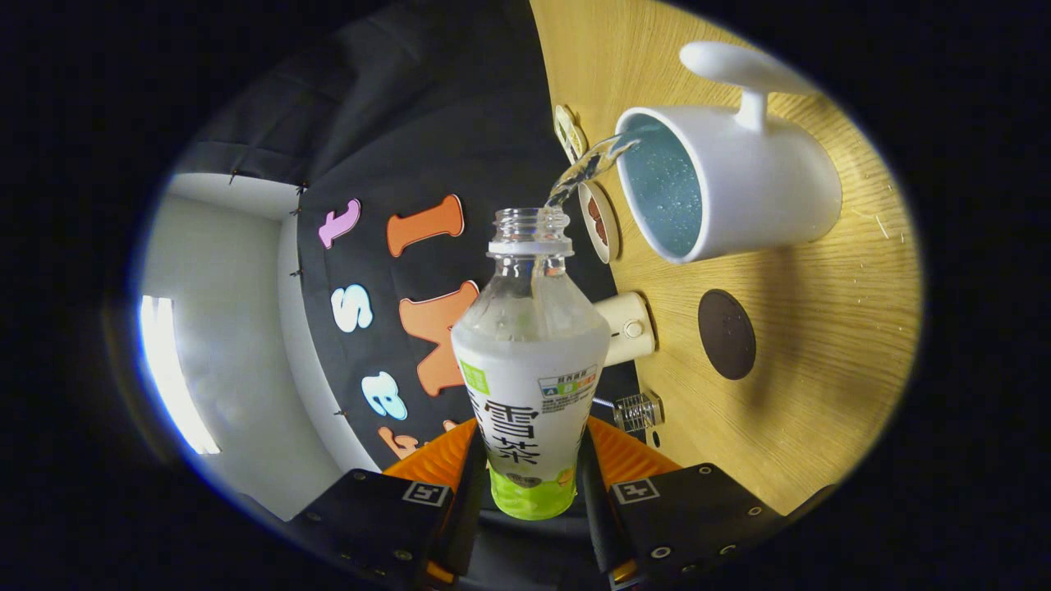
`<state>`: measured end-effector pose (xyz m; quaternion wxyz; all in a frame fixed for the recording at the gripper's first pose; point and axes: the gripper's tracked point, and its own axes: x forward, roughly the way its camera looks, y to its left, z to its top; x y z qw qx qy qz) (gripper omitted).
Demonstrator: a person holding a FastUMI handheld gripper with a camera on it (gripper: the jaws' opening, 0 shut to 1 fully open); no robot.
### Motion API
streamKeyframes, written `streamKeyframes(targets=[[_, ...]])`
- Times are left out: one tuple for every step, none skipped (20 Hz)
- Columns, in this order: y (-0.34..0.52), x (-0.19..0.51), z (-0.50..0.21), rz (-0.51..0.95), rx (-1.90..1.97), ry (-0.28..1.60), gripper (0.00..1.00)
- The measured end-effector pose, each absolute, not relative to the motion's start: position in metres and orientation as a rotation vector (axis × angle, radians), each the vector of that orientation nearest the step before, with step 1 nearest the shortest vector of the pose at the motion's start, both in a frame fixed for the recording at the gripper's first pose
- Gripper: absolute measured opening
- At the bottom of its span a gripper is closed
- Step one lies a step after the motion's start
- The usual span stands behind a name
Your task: Take the bottle from table, then pour the juice into the cup, finally place the bottle on the coaster
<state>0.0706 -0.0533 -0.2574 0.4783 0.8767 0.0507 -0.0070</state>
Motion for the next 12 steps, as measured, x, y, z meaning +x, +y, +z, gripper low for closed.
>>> streamKeyframes(targets=[[-0.053, 0.072, -0.256, -0.012, 2.154, 0.116, 0.57], [-0.055, 0.072, -0.256, -0.011, 2.165, 0.11, 0.57], [-0.054, 0.073, -0.256, -0.011, 2.169, 0.111, 0.57], [-0.054, 0.073, -0.257, -0.014, 2.173, 0.112, 0.57], [-0.053, 0.071, -0.257, -0.015, 2.178, 0.112, 0.57], [-0.054, 0.071, -0.257, -0.017, 2.185, 0.109, 0.57], [-0.055, 0.072, -0.254, -0.018, 2.193, 0.107, 0.57], [-0.057, 0.072, -0.254, -0.018, 2.201, 0.105, 0.57], [-0.056, 0.07, -0.251, -0.019, 2.211, 0.101, 0.57], [-0.056, 0.071, -0.249, -0.018, 2.22, 0.096, 0.57], [-0.058, 0.07, -0.246, -0.016, 2.224, 0.083, 0.57], [-0.059, 0.071, -0.244, -0.01, 2.229, 0.078, 0.57]])
